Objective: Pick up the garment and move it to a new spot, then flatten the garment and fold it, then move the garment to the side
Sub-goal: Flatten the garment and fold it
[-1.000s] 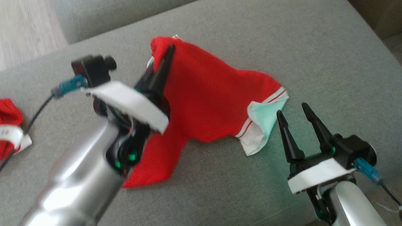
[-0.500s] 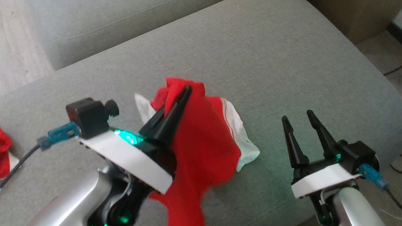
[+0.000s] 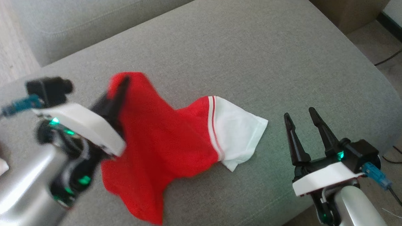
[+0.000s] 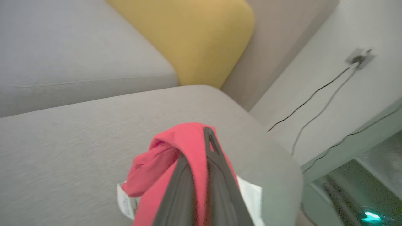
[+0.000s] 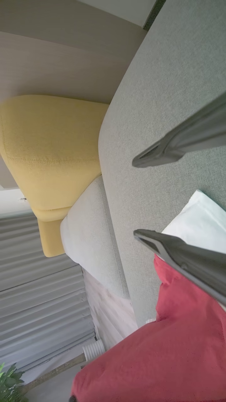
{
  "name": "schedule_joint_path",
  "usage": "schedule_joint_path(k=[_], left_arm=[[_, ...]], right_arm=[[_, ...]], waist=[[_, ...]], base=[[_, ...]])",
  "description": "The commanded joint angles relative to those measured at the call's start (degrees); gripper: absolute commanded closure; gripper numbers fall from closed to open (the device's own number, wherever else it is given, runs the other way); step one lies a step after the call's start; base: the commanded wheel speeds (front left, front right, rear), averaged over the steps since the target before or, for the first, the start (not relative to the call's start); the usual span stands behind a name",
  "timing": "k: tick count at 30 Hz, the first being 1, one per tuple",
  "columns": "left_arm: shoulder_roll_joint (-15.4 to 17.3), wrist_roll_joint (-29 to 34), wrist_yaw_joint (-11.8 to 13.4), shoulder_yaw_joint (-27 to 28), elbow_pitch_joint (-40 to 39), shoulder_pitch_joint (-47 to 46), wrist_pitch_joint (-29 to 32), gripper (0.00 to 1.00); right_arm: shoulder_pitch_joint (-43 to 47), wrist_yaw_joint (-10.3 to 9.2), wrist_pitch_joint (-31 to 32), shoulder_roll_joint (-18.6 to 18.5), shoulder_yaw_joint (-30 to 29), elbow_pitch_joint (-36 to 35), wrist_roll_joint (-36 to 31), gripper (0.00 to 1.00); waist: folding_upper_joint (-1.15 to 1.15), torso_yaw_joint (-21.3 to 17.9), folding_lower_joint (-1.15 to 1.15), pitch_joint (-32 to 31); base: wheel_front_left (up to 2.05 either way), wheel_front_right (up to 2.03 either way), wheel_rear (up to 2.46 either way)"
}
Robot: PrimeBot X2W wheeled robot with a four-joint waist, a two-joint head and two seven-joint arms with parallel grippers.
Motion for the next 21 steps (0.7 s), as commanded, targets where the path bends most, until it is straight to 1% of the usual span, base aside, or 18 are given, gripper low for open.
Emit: schedule_joint_path(k=[1,3,6,10,11,12,13,14,15,16,18,20,21], left_arm=[[3.2,0.8,-0.5,3.5,2.0,-4.8,1.0,1.0],[3.6,0.8,-0.7,3.8,7.5,-6.6,2.1,1.0],[4.1,2.5,-1.7,3.4,15.3,-9.9,3.0,1.0],[3.2,6.6,-2.9,2.0,24.0,-14.2,1.6,1.0],[2.9,7.7,-3.3,1.8,26.1,-15.2,0.7,0.86],[2.4,8.5,-3.7,1.7,28.2,-16.0,-0.5,0.67],[1.9,9.4,-4.1,1.5,30.0,-16.7,-1.6,0.64],[1.3,10.2,-4.4,1.3,31.7,-17.2,-2.9,0.56],[0.8,10.8,-4.6,1.1,33.3,-17.6,-4.0,0.06],[0.3,11.1,-4.7,1.2,34.8,-17.7,-5.2,0.0],[-0.8,11.2,-4.9,1.6,37.1,-17.4,-7.7,0.0],[-1.3,11.9,-4.8,1.8,38.6,-16.8,-10.8,0.0],[-1.3,11.9,-4.8,1.8,38.6,-16.8,-10.8,0.0]], right_arm=[[-1.5,-0.04,-0.4,-0.2,1.1,-2.0,0.3,0.0],[-1.8,-0.04,-0.4,-0.2,1.3,-2.0,0.2,0.0],[-2.4,-0.04,-0.4,-0.2,1.7,-2.0,0.1,0.0],[-3.2,-0.04,-0.4,-0.2,2.2,-2.0,-0.1,0.0],[-3.3,-0.04,-0.4,-0.2,2.3,-2.0,-0.1,0.0],[-3.4,-0.04,-0.4,-0.2,2.4,-2.0,-0.1,0.0],[-3.5,-0.04,-0.4,-0.2,2.5,-2.0,-0.2,0.0],[-3.6,-0.04,-0.4,-0.2,2.5,-2.0,-0.2,0.0],[-3.6,-0.04,-0.4,-0.2,2.6,-1.9,-0.3,0.0],[-3.5,-0.04,-0.4,-0.2,2.6,-1.9,-0.3,0.0],[-3.4,-0.04,-0.4,-0.2,2.4,-1.9,-0.5,0.0],[-3.0,-0.04,-0.4,-0.2,2.2,-1.8,-0.7,0.0],[-3.0,-0.04,-0.4,-0.2,2.2,-1.8,-0.7,0.0]], waist=[[0.0,0.0,0.0,0.6],[0.0,-0.1,0.0,1.2],[0.0,-0.3,0.0,2.2],[0.0,-0.5,0.0,3.1],[0.0,-0.6,0.0,3.4],[0.0,-0.6,0.0,3.5],[0.0,-0.6,0.0,3.6],[0.0,-0.6,0.0,3.6],[0.0,-0.5,0.0,3.6],[0.0,-0.4,0.0,3.6],[0.0,-0.1,0.0,3.4],[0.0,0.4,0.0,2.9],[0.0,0.4,0.0,2.9]], base=[[0.0,0.0,0.0],[0.0,0.0,0.0],[0.0,0.0,0.0],[0.0,0.0,0.0],[0.0,0.0,0.0],[0.0,0.0,0.0],[0.0,0.0,0.0],[0.0,0.0,0.0],[0.0,0.0,0.0],[0.0,0.0,0.0],[0.0,0.0,0.0],[0.0,0.0,0.0],[0.0,0.0,0.0]])
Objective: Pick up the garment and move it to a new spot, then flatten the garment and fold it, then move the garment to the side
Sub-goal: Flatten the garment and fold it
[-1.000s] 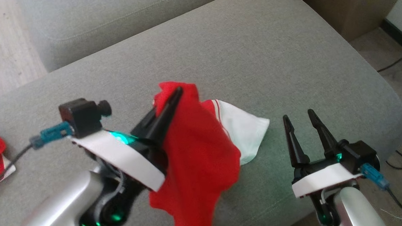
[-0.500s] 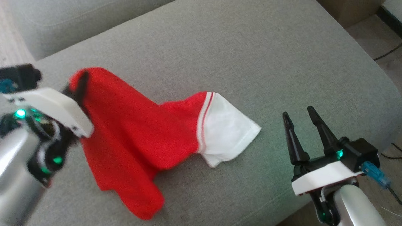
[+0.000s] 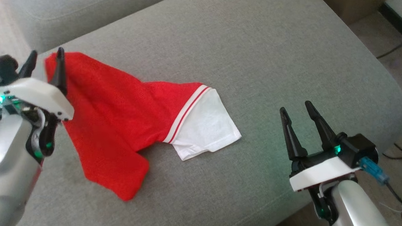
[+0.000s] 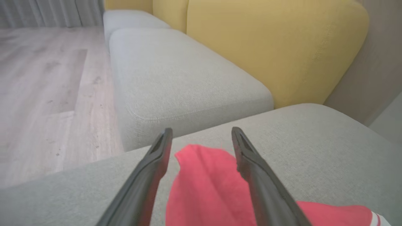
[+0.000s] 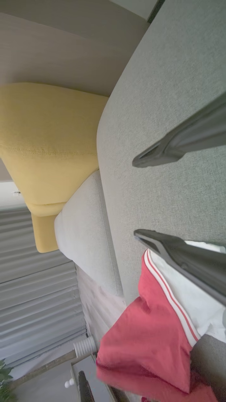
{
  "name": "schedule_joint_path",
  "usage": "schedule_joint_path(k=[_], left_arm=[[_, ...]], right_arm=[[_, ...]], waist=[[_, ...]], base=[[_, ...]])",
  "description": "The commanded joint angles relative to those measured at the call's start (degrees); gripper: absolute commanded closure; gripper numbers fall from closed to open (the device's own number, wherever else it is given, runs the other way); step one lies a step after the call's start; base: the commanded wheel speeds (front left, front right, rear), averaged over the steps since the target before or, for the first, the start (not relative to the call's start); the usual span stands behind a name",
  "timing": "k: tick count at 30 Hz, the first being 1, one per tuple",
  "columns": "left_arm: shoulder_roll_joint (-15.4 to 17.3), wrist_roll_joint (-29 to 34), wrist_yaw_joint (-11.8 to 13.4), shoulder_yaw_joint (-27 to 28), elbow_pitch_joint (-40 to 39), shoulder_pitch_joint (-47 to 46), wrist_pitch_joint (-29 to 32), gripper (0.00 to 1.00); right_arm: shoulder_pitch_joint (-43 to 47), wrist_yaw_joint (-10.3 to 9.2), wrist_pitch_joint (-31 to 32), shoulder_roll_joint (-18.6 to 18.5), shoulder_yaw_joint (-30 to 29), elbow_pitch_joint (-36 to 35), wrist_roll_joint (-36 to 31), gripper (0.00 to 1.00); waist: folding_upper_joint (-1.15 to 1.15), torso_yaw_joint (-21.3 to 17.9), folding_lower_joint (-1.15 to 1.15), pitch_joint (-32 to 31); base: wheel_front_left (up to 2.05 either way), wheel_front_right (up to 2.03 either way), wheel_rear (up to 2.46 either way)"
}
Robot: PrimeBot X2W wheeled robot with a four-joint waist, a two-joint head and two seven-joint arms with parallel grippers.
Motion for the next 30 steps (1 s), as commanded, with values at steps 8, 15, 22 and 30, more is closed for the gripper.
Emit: schedule_joint_path(k=[8,15,22,30], left_arm=[[0.4,0.6,2.2,4.1,-7.1,7.5,-11.9,0.0],[-3.9,4.6,7.0,4.8,-18.2,22.6,-14.6,0.0],[-11.3,17.3,8.0,12.5,-24.7,37.2,-14.7,0.0],[-17.9,30.6,3.3,24.7,-25.5,47.5,-14.7,0.0]], right_arm=[[1.3,-0.04,-0.4,-0.2,-2.3,-2.3,-3.0,0.0],[3.2,-0.04,-0.4,-0.2,-6.0,-2.1,-6.2,0.0],[3.9,-0.04,-0.4,-0.2,-8.7,-1.6,-8.0,0.0],[5.5,-0.04,-0.4,-0.2,-8.9,0.3,-8.6,0.0]], waist=[[0.0,4.9,-0.01,-3.6],[0.0,11.0,-0.01,-6.1],[0.0,16.1,-0.01,-7.5],[0.0,19.1,-0.01,-8.6]], base=[[0.0,0.0,0.0],[0.0,0.0,0.0],[0.0,0.0,0.0],[0.0,0.0,0.0]])
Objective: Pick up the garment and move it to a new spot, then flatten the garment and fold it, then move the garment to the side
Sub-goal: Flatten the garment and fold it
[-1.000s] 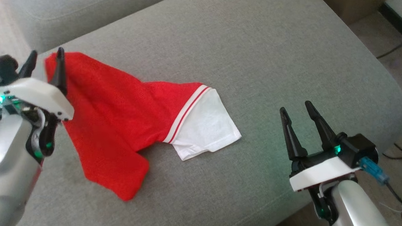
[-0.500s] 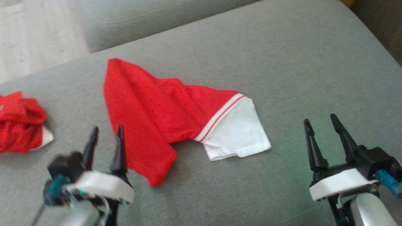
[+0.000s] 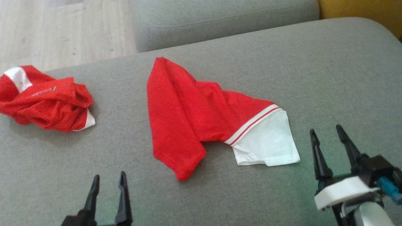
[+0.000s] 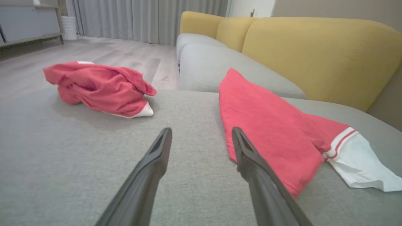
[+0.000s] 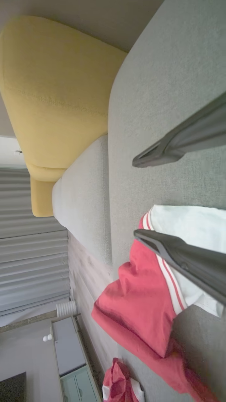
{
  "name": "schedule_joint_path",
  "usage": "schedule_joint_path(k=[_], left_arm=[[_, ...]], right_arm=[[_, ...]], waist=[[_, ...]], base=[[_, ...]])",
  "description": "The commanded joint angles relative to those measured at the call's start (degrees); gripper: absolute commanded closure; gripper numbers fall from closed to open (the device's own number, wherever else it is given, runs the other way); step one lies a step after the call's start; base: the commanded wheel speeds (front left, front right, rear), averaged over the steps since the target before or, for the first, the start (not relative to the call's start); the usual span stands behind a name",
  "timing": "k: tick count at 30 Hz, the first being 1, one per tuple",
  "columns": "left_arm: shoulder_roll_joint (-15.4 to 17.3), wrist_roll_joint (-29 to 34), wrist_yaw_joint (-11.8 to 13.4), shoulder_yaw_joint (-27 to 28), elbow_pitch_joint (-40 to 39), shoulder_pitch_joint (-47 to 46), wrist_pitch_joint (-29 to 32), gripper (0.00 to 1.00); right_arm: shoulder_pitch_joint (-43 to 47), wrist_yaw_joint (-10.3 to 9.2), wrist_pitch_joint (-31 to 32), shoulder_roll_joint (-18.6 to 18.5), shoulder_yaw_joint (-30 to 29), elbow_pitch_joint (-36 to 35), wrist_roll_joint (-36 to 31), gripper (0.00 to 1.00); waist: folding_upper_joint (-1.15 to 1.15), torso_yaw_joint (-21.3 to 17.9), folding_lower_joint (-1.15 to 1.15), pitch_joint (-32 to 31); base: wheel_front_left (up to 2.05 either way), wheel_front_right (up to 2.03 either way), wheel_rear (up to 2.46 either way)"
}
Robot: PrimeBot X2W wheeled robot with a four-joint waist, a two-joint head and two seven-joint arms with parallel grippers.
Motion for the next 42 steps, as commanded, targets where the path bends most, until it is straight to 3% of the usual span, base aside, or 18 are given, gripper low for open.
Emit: schedule_joint_path(k=[1,5,12,26,30,35,42], left_arm=[[-0.9,2.7,-1.0,5.1,-1.9,-0.4,-0.7,0.0],[-4.0,7.0,-4.0,11.4,-2.0,2.1,-0.7,0.0],[-7.9,12.6,-11.7,19.6,0.2,4.5,-0.7,0.0],[-10.5,16.5,-15.5,24.2,2.1,4.4,-0.7,0.0],[-10.7,17.1,-15.9,23.1,2.2,3.9,-0.7,0.0],[-10.8,18.9,-16.2,17.2,2.5,1.9,-0.7,0.0],[-10.5,18.2,-16.3,6.5,9.7,-4.6,2.5,0.0]], right_arm=[[0.3,-0.04,-0.4,-0.2,1.5,-0.9,-0.5,0.0],[1.0,-0.04,-0.4,-0.2,2.2,0.3,-0.1,0.0],[1.8,-0.04,-0.4,-0.2,2.9,2.7,1.5,0.0],[1.1,-0.04,-0.4,-0.2,3.7,4.5,1.9,0.0],[0.5,-0.04,-0.4,-0.2,3.9,4.5,1.7,0.0],[-2.0,-0.04,-0.3,-0.2,2.7,4.5,1.3,0.0],[-7.8,-0.04,9.3,-0.2,1.8,10.5,-1.3,0.0]], waist=[[0.0,0.8,0.01,-0.6],[0.0,1.5,0.01,-1.2],[0.0,2.1,0.01,-2.2],[0.0,2.2,0.01,-2.4],[0.0,2.1,0.01,-2.2],[0.0,2.1,0.01,-1.2],[0.0,2.2,0.01,1.5]], base=[[0.0,0.0,0.0],[0.0,0.0,0.0],[0.0,0.0,0.0],[0.0,0.0,0.0],[0.0,0.0,0.0],[0.0,0.0,0.0],[0.0,0.0,0.0]])
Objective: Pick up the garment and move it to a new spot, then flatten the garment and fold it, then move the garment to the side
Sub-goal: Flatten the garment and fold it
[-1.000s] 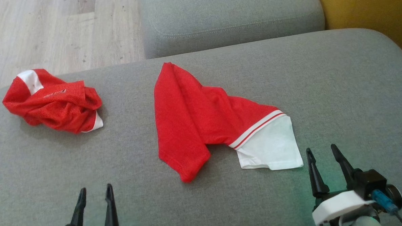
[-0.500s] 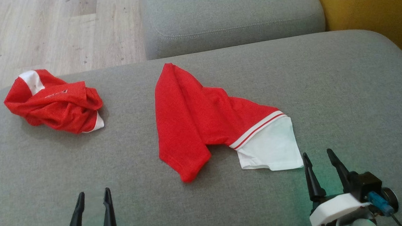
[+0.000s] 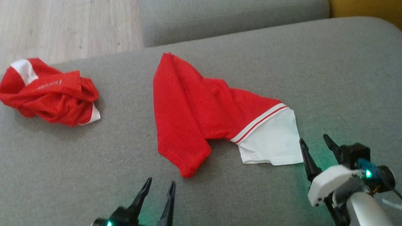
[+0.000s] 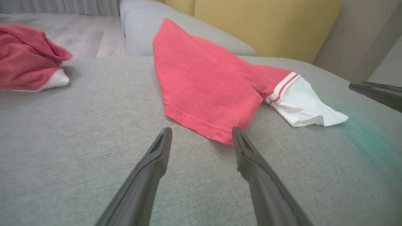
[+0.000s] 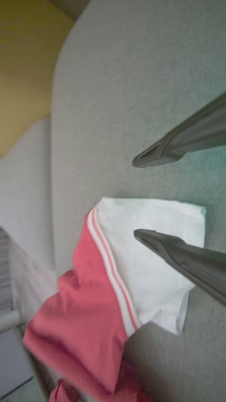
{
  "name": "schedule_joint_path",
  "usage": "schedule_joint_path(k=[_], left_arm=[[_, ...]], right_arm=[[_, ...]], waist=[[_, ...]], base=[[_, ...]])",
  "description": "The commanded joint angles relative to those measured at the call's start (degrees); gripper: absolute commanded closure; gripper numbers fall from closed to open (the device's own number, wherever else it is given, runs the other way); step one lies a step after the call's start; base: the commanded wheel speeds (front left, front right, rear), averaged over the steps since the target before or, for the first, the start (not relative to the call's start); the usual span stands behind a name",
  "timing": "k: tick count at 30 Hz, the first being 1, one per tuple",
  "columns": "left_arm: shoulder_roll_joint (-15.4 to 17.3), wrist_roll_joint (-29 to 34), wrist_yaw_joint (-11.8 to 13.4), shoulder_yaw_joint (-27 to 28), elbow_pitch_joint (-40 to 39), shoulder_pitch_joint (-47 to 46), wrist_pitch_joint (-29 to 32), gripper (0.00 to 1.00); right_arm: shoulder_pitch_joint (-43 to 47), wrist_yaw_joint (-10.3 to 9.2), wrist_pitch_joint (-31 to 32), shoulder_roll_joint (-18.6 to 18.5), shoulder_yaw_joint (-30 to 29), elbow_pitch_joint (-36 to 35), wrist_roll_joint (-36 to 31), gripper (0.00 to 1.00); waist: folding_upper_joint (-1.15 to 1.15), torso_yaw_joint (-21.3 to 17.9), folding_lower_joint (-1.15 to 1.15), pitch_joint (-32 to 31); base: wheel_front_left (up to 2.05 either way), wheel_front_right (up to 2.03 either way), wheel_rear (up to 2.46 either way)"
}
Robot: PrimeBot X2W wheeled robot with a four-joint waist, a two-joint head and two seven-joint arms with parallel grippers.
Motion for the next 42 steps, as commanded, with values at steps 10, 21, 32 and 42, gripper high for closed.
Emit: schedule_joint_path(k=[10,21,32,42], left_arm=[[-0.2,-0.7,0.1,-4.5,9.6,-13.8,0.8,0.0],[-0.4,-1.6,0.7,-9.4,13.1,-17.5,0.8,0.0],[-0.4,1.3,4.4,-13.1,13.9,-20.3,2.9,0.0],[-0.4,0.1,7.5,-13.3,17.8,-21.5,0.8,1.0]], right_arm=[[-7.9,-0.04,8.6,-0.3,4.1,6.9,3.4,0.0],[-9.3,-0.04,7.7,-0.3,7.4,8.9,5.5,0.0],[-10.9,-0.04,6.9,-0.3,9.6,9.5,6.8,0.0],[-10.7,-0.04,9.7,-0.3,15.0,10.1,13.2,1.0]], waist=[[0.0,0.1,-0.01,4.8],[0.0,-1.6,-0.01,6.3],[0.0,-3.0,-0.01,8.3],[0.0,-3.1,-0.01,7.5]], base=[[0.0,0.0,0.0],[0.0,0.0,0.0],[0.0,0.0,0.0],[0.0,0.0,0.0]])
